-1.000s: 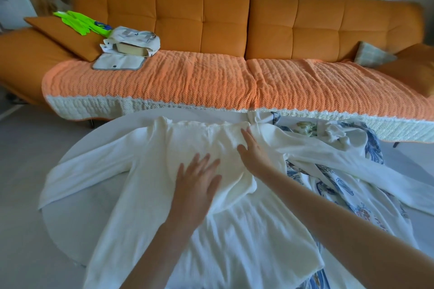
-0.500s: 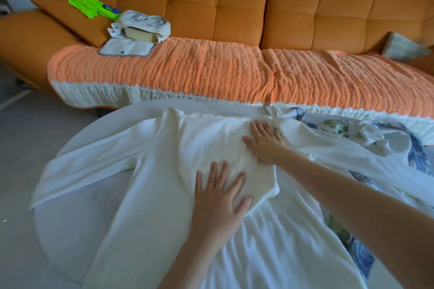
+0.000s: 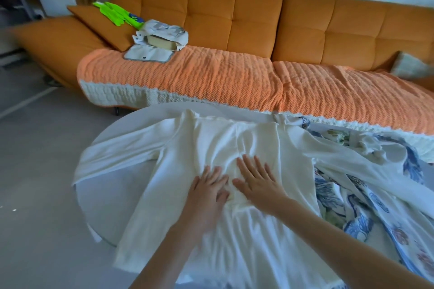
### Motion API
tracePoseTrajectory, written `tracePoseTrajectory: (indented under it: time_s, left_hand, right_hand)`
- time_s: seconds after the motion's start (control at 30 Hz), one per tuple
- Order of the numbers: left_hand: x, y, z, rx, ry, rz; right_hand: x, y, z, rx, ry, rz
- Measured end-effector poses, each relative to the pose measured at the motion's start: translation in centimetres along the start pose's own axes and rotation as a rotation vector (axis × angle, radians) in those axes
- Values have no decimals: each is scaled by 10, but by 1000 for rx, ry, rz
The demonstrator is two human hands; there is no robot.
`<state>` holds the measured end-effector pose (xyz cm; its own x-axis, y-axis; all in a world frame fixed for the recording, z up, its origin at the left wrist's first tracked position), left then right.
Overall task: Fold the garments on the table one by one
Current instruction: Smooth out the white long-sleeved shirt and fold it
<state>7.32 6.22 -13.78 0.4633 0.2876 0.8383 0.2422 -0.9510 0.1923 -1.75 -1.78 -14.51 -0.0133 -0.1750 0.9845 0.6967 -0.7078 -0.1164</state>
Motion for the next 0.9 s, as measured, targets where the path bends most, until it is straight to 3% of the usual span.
tracePoseTrajectory:
  time_s: [0.07, 0.17, 0.23, 0.37, 0.47, 0.73, 0.9]
  left_hand:
    - [16, 2, 13, 144, -364, 0]
    - [66, -17, 56, 415, -815, -361]
    - [81, -32, 87, 594, -1054, -517]
    - [86, -57, 127, 833, -1346, -576]
    - [83, -63, 144, 896, -1451, -543]
    - [96, -46, 167, 949, -1927, -640]
    - [100, -35, 186, 963, -1880, -729]
  right_hand:
    - [11, -4, 17, 30, 68, -13]
    - [30, -6, 66, 141, 148, -48]
    - [28, 0, 92, 162, 187, -14]
    - [-4, 15, 112, 138, 142, 115]
    - [-22, 16, 111, 104, 82, 139]
    - [-22, 15, 113, 102, 84, 138]
    - [-18, 12, 116, 117, 72, 157]
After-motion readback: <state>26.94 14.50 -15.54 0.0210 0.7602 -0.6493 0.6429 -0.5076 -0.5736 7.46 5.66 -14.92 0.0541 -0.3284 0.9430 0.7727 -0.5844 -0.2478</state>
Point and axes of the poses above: each hand's wrist, its own y-axis towards the middle knuckle, its own x-axis out of the back of the hand, z = x × y, the point moved 9 cm from there along y, towards the middle knuckle, and after that the axes turned 1 degree about -y, right-handed, at the moved point
